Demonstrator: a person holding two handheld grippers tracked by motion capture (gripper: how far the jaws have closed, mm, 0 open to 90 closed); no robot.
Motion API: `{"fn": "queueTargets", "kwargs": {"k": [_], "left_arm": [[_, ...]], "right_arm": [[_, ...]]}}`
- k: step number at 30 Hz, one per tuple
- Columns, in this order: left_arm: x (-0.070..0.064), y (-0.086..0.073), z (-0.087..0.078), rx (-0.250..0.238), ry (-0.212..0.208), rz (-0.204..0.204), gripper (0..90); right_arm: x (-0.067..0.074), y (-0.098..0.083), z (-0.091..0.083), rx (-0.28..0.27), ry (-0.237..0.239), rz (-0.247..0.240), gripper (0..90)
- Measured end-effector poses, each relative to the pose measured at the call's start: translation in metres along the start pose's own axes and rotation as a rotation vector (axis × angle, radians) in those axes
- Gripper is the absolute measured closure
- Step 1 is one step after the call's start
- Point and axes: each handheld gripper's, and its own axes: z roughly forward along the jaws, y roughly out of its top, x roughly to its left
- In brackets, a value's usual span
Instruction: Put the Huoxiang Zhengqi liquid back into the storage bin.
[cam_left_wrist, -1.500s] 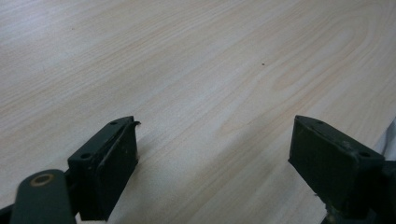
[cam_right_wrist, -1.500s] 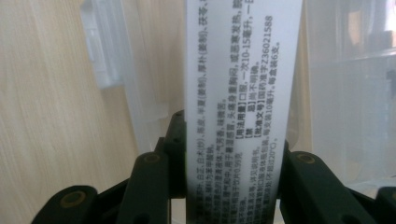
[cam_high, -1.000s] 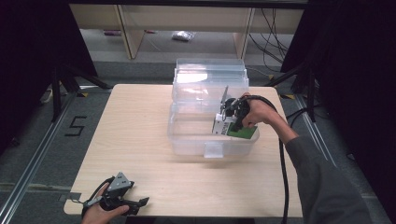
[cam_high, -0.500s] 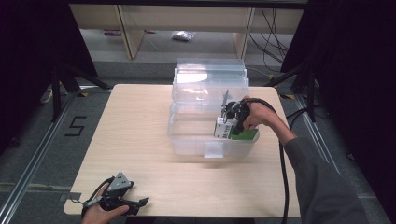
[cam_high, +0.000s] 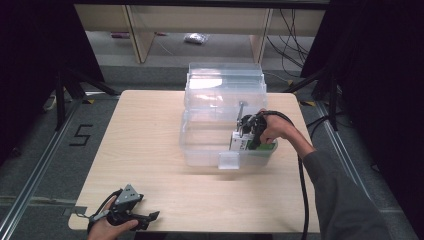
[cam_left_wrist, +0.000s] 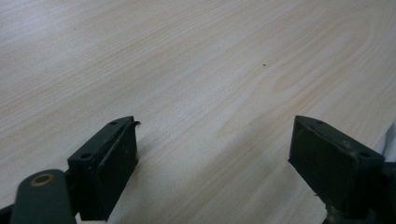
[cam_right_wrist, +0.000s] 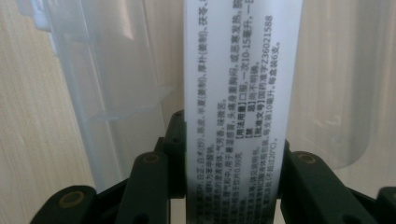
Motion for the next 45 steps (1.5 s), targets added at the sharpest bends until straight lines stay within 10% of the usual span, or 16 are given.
{"fn": "queueTargets", "kwargs": {"k": [10, 17, 26, 28, 45], "left_arm": [[-0.001, 0.0, 0.001, -0.022, -0.006, -0.011, 14.9], [-0.001, 0.0, 0.001, -0.021, -0.006, -0.011, 14.9], [-0.002, 0.0, 0.001, -0.014, 0.0, -0.012, 14.9], [-0.002, 0.0, 0.001, -0.014, 0.0, -0.016, 14.9], [-0.002, 0.0, 0.001, -0.014, 0.0, -0.012, 14.9]], "right_arm": [[-0.004, -0.001, 0.007, 0.001, 0.003, -0.041, 64.0], [0.0, 0.0, 0.005, 0.032, 0.032, 0.056, 61.6], [0.003, -0.013, -0.024, -0.107, 0.013, 0.16, 51.8], [0.004, -0.016, -0.03, -0.141, 0.008, 0.247, 51.4], [0.017, -0.024, -0.061, -0.38, -0.039, 0.398, 39.0]]}}
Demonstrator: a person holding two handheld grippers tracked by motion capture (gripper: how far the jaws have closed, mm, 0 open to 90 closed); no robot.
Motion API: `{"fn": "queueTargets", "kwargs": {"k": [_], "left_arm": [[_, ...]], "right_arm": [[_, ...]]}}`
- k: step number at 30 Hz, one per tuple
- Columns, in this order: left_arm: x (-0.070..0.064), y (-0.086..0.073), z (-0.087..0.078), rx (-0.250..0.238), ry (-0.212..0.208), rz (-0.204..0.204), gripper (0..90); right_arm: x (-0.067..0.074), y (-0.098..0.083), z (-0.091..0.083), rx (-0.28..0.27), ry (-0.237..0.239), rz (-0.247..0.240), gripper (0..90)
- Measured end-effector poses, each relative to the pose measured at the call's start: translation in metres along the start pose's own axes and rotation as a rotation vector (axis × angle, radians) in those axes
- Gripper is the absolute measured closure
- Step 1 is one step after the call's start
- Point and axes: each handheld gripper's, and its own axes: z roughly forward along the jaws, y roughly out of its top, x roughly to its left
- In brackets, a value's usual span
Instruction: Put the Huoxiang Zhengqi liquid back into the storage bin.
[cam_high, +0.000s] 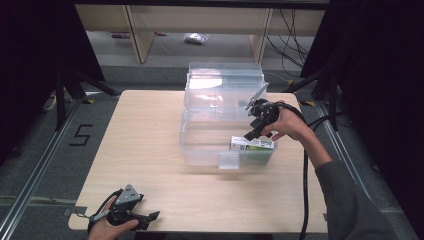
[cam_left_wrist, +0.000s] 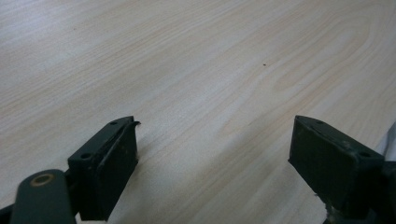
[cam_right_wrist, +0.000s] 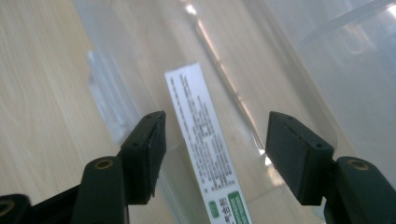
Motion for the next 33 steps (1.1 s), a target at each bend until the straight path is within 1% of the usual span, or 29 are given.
{"fn": "queueTargets", "kwargs": {"k": [1, 2, 4, 5, 6, 9, 10, 11, 13, 14, 15, 16, 17, 18, 19, 20, 21, 22, 23, 24, 25, 26, 27, 29, 30, 31, 32, 33], "left_arm": [[0.0, 0.0, 0.0, 0.001, 0.0, -0.001, 14.9], [0.0, 0.0, 0.0, 0.001, 0.0, -0.001, 14.9], [0.0, 0.0, 0.0, 0.0, 0.0, -0.002, 14.9], [0.0, 0.0, 0.0, 0.0, 0.0, -0.001, 14.9], [0.001, 0.0, -0.001, 0.016, 0.008, 0.017, 14.9], [0.001, 0.0, -0.001, 0.017, 0.01, 0.017, 14.9], [0.0, 0.0, 0.0, 0.001, -0.001, -0.001, 14.9], [0.0, 0.0, 0.0, 0.001, 0.0, 0.001, 14.9], [0.0, 0.0, 0.0, 0.0, 0.0, 0.001, 14.9], [0.0, 0.0, 0.0, 0.001, 0.0, -0.001, 14.9], [0.001, 0.0, -0.001, 0.016, 0.007, 0.015, 14.9], [0.001, 0.0, -0.001, 0.017, 0.009, 0.017, 14.9], [0.0, 0.0, 0.0, 0.001, 0.0, 0.002, 14.9], [0.001, 0.0, -0.001, 0.016, 0.009, 0.016, 14.9], [0.001, 0.0, -0.001, 0.016, 0.009, 0.014, 14.9], [0.0, 0.0, 0.0, 0.001, 0.0, -0.002, 14.9], [0.0, 0.0, 0.0, 0.0, 0.001, -0.001, 14.9], [0.001, 0.0, -0.001, 0.016, 0.009, 0.018, 14.9], [0.002, 0.0, -0.001, 0.023, 0.009, 0.025, 14.9], [0.002, 0.0, -0.001, 0.023, 0.01, 0.025, 14.9], [0.001, 0.0, -0.001, 0.018, 0.01, 0.017, 14.9], [0.0, 0.0, 0.0, 0.001, 0.0, -0.001, 14.9], [0.0, 0.0, 0.0, 0.0, 0.0, -0.001, 14.9], [0.0, 0.0, 0.0, 0.001, 0.001, 0.0, 14.9], [0.0, 0.0, 0.0, 0.001, 0.0, -0.001, 14.9], [0.001, 0.0, -0.001, 0.018, 0.009, 0.017, 14.9], [0.001, 0.0, -0.001, 0.018, 0.009, 0.017, 14.9], [0.001, 0.0, -0.001, 0.017, 0.009, 0.018, 14.9]], "right_arm": [[0.002, -0.001, 0.0, -0.033, 0.012, 0.039, 38.0], [0.002, -0.001, 0.0, -0.033, 0.012, 0.039, 38.0], [0.006, -0.003, 0.001, -0.047, -0.007, 0.057, 36.5], [0.006, -0.003, 0.001, -0.047, -0.007, 0.057, 36.5], [0.005, -0.004, 0.001, -0.07, -0.006, 0.05, 35.7], [0.007, -0.005, 0.003, -0.072, 0.001, 0.055, 35.1], [0.007, -0.006, 0.004, -0.074, 0.003, 0.057, 35.0], [0.007, -0.007, 0.004, -0.074, 0.005, 0.064, 34.6], [0.008, -0.008, 0.004, -0.071, 0.0, 0.063, 34.1], [0.009, -0.008, 0.003, -0.076, -0.002, 0.08, 34.1], [0.01, -0.008, 0.002, -0.086, 0.005, 0.093, 34.0], [0.009, -0.009, 0.002, -0.103, -0.008, 0.073, 33.8], [0.01, -0.009, 0.001, -0.105, -0.008, 0.085, 33.3], [0.011, -0.01, 0.0, -0.107, -0.014, 0.082, 33.0], [0.013, -0.011, 0.0, -0.109, -0.005, 0.089, 32.9], [0.016, -0.011, 0.0, -0.106, 0.0, 0.105, 32.9], [0.016, -0.012, 0.0, -0.114, -0.009, 0.103, 32.9], [0.018, -0.012, 0.0, -0.112, -0.002, 0.109, 32.9], [0.019, -0.013, 0.0, -0.116, -0.002, 0.113, 32.9], [0.02, -0.014, 0.0, -0.115, -0.004, 0.111, 32.8], [0.018, -0.014, 0.001, -0.123, -0.011, 0.079, 32.8], [0.02, -0.015, 0.0, -0.132, -0.013, 0.117, 32.6], [0.019, -0.016, 0.0, -0.14, -0.015, 0.122, 32.4], [0.02, -0.017, -0.001, -0.132, -0.005, 0.13, 32.4], [0.02, -0.018, 0.0, -0.136, -0.009, 0.13, 32.1], [0.02, -0.019, 0.0, -0.138, -0.012, 0.139, 32.0], [0.021, -0.019, 0.0, -0.138, -0.007, 0.147, 31.9], [0.021, -0.02, 0.0, -0.143, -0.011, 0.144, 31.6]]}}
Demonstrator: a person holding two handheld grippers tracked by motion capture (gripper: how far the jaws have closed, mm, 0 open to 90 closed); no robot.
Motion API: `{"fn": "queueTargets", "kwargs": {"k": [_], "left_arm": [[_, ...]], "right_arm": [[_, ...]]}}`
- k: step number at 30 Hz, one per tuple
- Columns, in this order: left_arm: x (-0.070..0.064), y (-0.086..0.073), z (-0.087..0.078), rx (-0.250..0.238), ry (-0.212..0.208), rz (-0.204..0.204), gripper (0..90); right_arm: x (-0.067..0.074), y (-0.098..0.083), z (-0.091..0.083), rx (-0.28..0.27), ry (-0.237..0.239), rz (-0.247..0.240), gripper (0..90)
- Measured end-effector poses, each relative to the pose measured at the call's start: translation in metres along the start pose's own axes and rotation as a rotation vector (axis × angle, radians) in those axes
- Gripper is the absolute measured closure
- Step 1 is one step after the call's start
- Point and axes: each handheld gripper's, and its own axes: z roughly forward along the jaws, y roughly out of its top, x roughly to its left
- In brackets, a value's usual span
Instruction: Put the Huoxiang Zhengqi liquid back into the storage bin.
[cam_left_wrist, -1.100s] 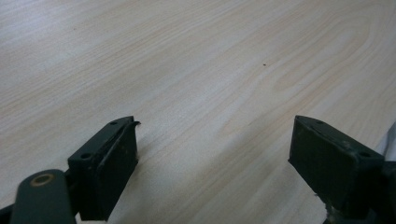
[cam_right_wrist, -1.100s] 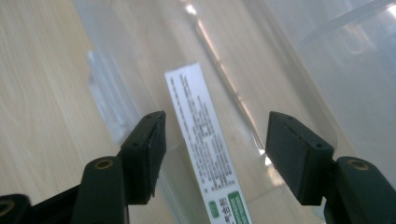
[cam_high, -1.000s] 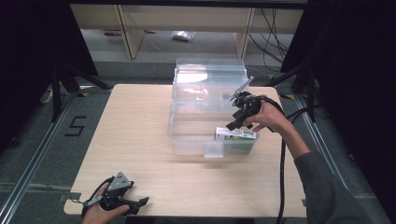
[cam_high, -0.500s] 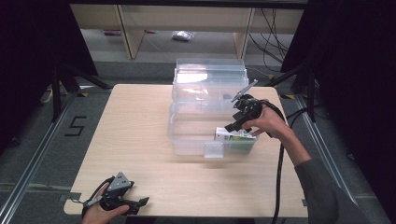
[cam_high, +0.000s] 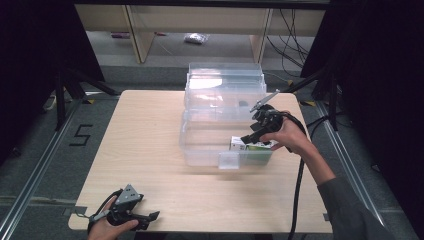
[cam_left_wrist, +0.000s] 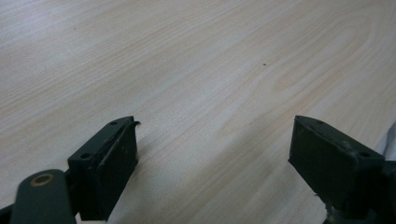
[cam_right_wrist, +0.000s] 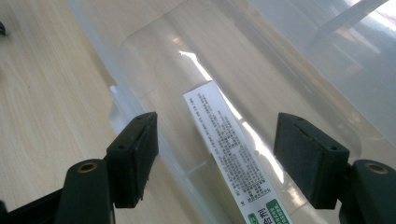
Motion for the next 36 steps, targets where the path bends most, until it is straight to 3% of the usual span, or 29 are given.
{"fn": "queueTargets", "kwargs": {"k": [7, 10, 14, 24, 27, 30, 32, 36], "left_arm": [[-0.001, 0.0, 0.001, -0.016, -0.008, -0.024, 14.9], [-0.001, 0.0, 0.001, -0.017, -0.008, -0.016, 14.9], [-0.001, 0.0, 0.0, -0.015, -0.007, -0.016, 14.9], [-0.001, 0.0, 0.001, -0.015, -0.007, -0.016, 14.9], [-0.001, 0.0, 0.001, -0.016, -0.007, -0.016, 14.9], [-0.001, 0.0, 0.001, -0.015, -0.007, -0.017, 14.9], [-0.001, 0.0, 0.001, -0.016, -0.008, -0.017, 14.9], [-0.001, 0.0, 0.001, -0.016, -0.007, -0.017, 14.9]], "right_arm": [[0.002, -0.003, -0.001, -0.031, 0.0, -0.002, 30.2], [0.006, -0.005, -0.003, -0.031, 0.013, 0.027, 29.6], [0.006, -0.008, -0.002, -0.033, 0.005, 0.011, 29.3], [0.009, -0.014, -0.003, -0.042, 0.02, 0.042, 29.2], [0.006, -0.016, -0.004, -0.072, 0.002, -0.009, 29.2], [0.009, -0.018, -0.006, -0.074, 0.012, 0.022, 29.2], [0.008, -0.019, -0.005, -0.085, 0.016, -0.001, 29.3], [0.01, -0.021, -0.005, -0.089, 0.013, 0.004, 29.3]]}}
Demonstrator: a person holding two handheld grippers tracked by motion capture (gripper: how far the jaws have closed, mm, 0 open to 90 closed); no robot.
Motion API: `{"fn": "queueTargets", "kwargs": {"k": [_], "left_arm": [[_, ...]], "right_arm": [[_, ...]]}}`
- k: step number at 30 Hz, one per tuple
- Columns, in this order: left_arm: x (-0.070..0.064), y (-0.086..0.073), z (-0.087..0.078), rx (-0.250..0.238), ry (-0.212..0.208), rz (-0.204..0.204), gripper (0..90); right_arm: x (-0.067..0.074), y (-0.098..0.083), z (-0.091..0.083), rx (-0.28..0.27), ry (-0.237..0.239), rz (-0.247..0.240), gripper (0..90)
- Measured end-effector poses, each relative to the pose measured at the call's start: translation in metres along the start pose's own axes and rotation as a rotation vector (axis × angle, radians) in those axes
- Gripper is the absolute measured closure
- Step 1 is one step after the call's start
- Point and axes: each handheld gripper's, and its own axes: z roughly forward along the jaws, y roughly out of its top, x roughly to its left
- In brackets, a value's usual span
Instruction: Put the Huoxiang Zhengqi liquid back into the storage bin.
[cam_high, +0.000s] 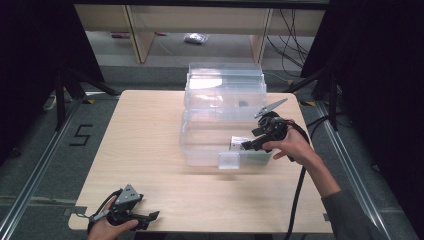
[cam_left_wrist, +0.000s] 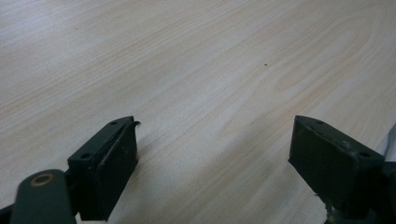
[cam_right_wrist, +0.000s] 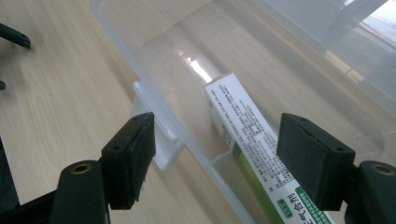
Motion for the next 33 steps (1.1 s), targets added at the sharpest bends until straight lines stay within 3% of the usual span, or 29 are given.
{"fn": "queueTargets", "kwargs": {"k": [6, 8, 10, 11, 12, 15, 22, 23, 24, 27, 30, 31, 32, 33], "left_arm": [[0.0, 0.0, 0.0, 0.0, 0.002, 0.003, 14.9], [0.0, 0.0, 0.0, 0.001, 0.0, -0.008, 14.9], [0.0, 0.0, 0.0, 0.0, 0.0, -0.002, 14.9], [0.002, 0.0, -0.001, 0.024, 0.01, 0.026, 14.9], [0.001, 0.0, -0.001, 0.02, 0.009, 0.021, 14.9], [0.0, 0.0, 0.0, 0.002, 0.0, -0.008, 14.9], [0.0, 0.0, 0.0, 0.001, 0.0, 0.0, 14.9], [0.001, 0.0, -0.001, 0.02, 0.009, 0.02, 14.9], [0.001, 0.0, -0.001, 0.015, 0.009, 0.015, 14.9], [0.0, 0.0, 0.0, 0.0, 0.0, 0.001, 14.9], [0.0, 0.0, 0.0, 0.0, 0.0, -0.001, 14.9], [0.001, 0.0, -0.001, 0.017, 0.01, 0.015, 14.9], [0.001, 0.0, -0.001, 0.017, 0.009, 0.016, 14.9], [0.002, 0.0, -0.001, 0.023, 0.01, 0.022, 14.9]], "right_arm": [[0.004, -0.003, -0.001, 0.0, 0.022, 0.031, 28.2], [0.004, -0.004, -0.002, -0.009, 0.015, 0.004, 27.6], [0.006, -0.005, -0.003, -0.017, 0.026, 0.023, 27.5], [0.008, -0.006, -0.004, -0.019, 0.028, 0.036, 27.4], [0.006, -0.006, -0.004, -0.032, 0.019, 0.012, 27.2], [0.009, -0.008, -0.006, -0.033, 0.031, 0.035, 26.8], [0.013, -0.012, -0.008, -0.055, 0.039, 0.028, 25.9], [0.014, -0.013, -0.008, -0.055, 0.033, 0.031, 25.4], [0.015, -0.015, -0.006, -0.074, 0.025, 0.029, 25.1], [0.018, -0.018, -0.008, -0.053, 0.023, 0.037, 25.0], [0.022, -0.021, -0.007, -0.088, 0.032, 0.023, 24.8], [0.021, -0.021, -0.008, -0.078, 0.031, -0.013, 24.7], [0.027, -0.023, -0.007, -0.091, 0.028, 0.039, 24.6], [0.025, -0.023, -0.009, -0.07, 0.03, 0.006, 24.6]]}}
